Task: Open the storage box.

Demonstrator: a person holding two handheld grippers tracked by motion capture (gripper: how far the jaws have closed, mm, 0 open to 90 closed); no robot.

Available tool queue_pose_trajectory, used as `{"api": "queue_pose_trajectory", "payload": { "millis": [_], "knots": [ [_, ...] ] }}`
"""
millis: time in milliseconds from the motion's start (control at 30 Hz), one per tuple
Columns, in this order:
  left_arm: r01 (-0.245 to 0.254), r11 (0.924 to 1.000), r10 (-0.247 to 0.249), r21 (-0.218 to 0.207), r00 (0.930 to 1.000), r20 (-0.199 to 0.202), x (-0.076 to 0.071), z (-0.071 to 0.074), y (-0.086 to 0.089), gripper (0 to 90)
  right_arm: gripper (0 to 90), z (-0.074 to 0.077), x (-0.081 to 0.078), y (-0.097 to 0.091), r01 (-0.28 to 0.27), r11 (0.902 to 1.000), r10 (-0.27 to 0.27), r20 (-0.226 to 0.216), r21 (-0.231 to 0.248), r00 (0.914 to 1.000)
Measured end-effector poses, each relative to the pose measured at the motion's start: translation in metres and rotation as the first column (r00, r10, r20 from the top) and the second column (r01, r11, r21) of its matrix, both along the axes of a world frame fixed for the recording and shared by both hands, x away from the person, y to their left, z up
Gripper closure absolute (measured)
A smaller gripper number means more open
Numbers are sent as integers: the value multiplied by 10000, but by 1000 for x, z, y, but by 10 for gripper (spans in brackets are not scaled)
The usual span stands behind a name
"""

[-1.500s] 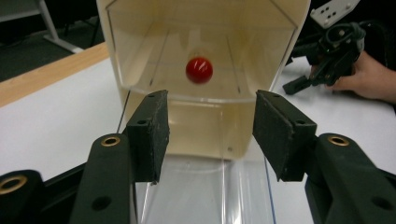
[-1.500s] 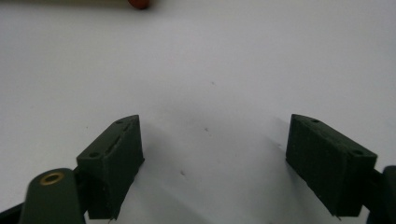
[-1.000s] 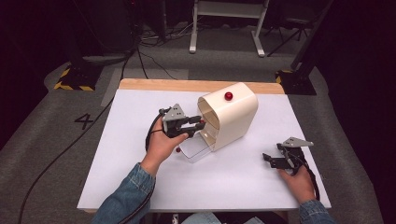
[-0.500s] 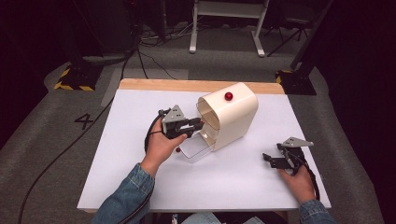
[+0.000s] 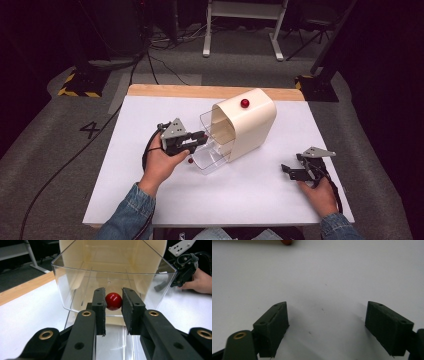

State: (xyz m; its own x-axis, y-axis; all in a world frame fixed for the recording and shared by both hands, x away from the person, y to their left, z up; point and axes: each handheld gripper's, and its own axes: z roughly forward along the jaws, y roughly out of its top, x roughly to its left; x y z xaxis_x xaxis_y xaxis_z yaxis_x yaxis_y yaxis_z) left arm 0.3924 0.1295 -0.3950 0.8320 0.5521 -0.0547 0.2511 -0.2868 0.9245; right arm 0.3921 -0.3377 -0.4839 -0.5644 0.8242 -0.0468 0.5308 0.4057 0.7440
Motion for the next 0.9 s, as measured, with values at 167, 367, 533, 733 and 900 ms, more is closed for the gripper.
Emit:
{"api": "queue_pose_trajectory", "payload": {
  "millis": [167, 367, 533, 733, 900],
  "knots": [
    [-127, 9999, 127, 24, 9999, 112, -8, 0, 10, 736, 192, 0, 1, 0, 9, 10000, -8, -52, 48, 10000],
    [-229, 9997, 229, 17, 9997, 100, -17, 1, 20, 736, 192, 0, 1, -1, 1, 10000, -1, -62, 55, 10000],
    [-237, 9997, 237, 37, 9997, 57, -21, 0, 25, 736, 192, 0, 1, -1, 0, 10000, 0, -72, 58, 10000],
    [-210, 9997, 210, 106, 9998, 21, -23, -1, 29, 735, 192, 0, 1, -1, 2, 10000, -1, -70, 62, 10000],
    [-127, 9997, 130, 231, 9998, -126, -21, -3, 31, 733, 192, 0, 1, -1, 3, 10000, -2, -67, 58, 10000]
  ]
}}
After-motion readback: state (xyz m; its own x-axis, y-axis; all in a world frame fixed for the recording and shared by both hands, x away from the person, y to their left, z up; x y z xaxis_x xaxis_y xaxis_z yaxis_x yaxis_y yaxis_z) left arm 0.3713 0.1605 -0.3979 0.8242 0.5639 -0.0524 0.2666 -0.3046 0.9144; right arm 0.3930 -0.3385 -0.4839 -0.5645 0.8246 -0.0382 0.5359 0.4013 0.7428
